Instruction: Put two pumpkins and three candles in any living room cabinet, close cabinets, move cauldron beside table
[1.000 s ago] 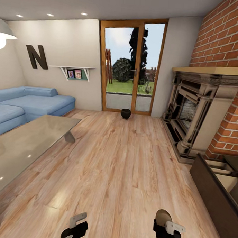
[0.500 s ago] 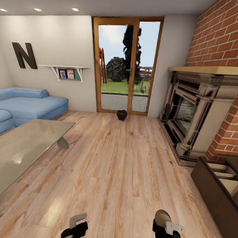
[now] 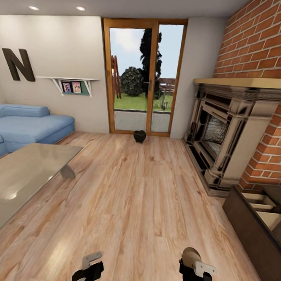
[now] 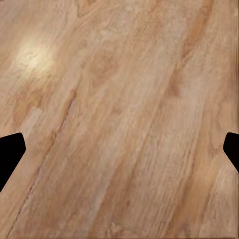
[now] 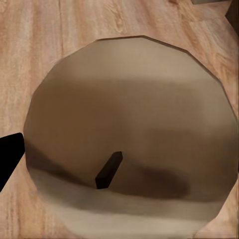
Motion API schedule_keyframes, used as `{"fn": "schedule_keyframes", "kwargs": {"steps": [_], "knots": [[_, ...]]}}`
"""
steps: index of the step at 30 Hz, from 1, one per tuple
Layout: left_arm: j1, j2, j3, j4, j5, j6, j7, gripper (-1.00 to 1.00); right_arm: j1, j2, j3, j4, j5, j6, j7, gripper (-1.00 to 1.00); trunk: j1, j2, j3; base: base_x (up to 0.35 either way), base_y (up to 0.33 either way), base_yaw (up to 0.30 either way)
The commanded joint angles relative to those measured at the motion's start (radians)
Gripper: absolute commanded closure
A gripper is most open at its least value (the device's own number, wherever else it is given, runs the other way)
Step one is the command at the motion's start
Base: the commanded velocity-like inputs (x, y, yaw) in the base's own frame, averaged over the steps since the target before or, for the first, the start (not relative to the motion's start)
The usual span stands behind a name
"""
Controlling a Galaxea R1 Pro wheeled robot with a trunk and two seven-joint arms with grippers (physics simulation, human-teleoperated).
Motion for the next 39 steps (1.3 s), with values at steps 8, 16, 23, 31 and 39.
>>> {"fn": "schedule_keyframes", "kwargs": {"steps": [8, 16, 23, 31, 39], "knots": [[0.000, 0.000, -0.009, -0.001, 0.006, -0.003, 0.006, -1.00, -0.001, -0.001, 0.008, 0.000, -0.010, -0.006, -0.006, 1.00, 0.000, 0.000, -0.001, 0.001, 0.000, -0.262], [0.000, 0.000, -0.009, -0.001, 0.006, -0.004, 0.006, -1.00, -0.001, 0.000, 0.009, 0.002, -0.010, -0.006, -0.004, 1.00, 0.000, 0.000, -0.001, 0.003, 0.011, -0.265], [0.000, 0.000, -0.009, -0.001, 0.006, -0.005, 0.006, -1.00, -0.001, 0.000, 0.010, 0.002, -0.010, -0.006, -0.003, 1.00, 0.000, 0.000, -0.001, 0.189, 0.187, -0.266], [0.000, 0.000, -0.009, -0.001, 0.006, -0.005, 0.006, -1.00, -0.001, 0.000, 0.010, 0.002, -0.009, -0.006, -0.003, 1.00, 0.000, 0.000, -0.001, 0.256, 0.234, -0.266], [0.000, 0.001, -0.009, -0.001, 0.006, -0.004, 0.006, -1.00, -0.001, 0.000, 0.010, 0.002, -0.009, -0.006, -0.003, 1.00, 0.000, 0.000, -0.001, 0.141, 0.100, -0.266]]}}
